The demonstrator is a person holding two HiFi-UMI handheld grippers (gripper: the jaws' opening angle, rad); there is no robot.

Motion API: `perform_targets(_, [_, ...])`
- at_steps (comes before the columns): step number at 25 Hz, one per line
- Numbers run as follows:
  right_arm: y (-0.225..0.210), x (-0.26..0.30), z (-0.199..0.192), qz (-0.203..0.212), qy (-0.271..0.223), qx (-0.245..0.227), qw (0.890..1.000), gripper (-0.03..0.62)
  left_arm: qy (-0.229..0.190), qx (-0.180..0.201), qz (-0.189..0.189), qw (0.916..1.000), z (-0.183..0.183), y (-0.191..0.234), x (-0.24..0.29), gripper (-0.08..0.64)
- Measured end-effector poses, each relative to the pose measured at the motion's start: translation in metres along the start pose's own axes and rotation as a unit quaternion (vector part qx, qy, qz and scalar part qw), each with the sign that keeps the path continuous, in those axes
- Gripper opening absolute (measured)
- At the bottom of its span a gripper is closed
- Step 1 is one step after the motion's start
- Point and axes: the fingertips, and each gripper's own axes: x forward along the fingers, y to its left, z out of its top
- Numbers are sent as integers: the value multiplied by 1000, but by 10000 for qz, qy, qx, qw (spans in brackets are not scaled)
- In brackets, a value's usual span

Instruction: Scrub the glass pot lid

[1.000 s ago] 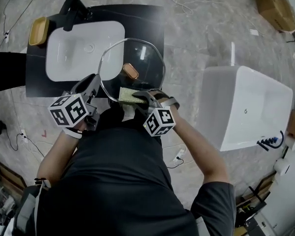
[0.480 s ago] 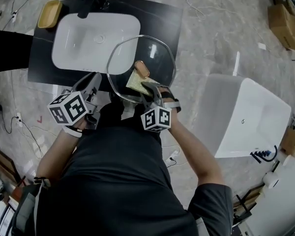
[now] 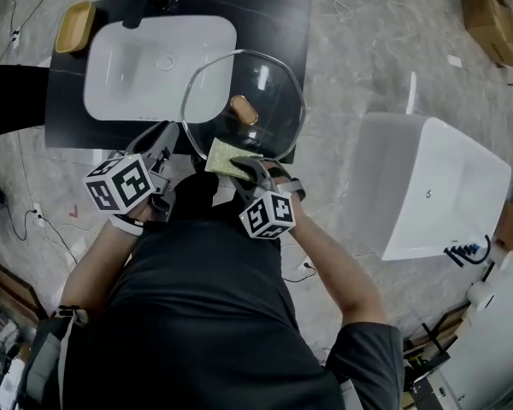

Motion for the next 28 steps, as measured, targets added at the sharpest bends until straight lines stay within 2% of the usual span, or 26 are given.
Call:
perform_targets(5, [22,1,2,329,-74,214,9992,55,48,80,-110,9999,2,-3,2,71])
perform_targets(7, [21,0,7,327,-74,243,9991,55,26,87,-149,9998,4,-3,1,71])
perform_targets(9, [10,-5,23,266,-200,515,9981,55,-26,75,-197,9998,9,-4,-1,71])
perform_targets(12, [-32,-21,73,-38,-742,955,9927,55,-184,21,-241,9995,19,-2,-11,71])
perform_targets(14, [-72,-31,108,-347,-1043,929,9896,55,-332,-42,-238,9992,27,2,-20,71])
perform_targets(16, [-115,-34,130,-641,-1128,689,9891,55,-502,-127,-210,9984,34,7,-29,71])
perform_targets(19, [-175,-19,128,-878,-732,444,9925,55,-758,-323,-103,9965,38,20,-46,69])
perform_targets(22, [-218,9,102,-909,9,693,9934,55,-949,-578,33,9938,39,36,-64,71])
perform_targets(25, [-233,40,84,-760,388,1019,9911,55,-1107,-847,188,9901,36,56,-81,69])
perform_targets(28, [-231,73,73,-438,601,937,9928,55,-1259,-1067,394,9855,30,76,-97,69])
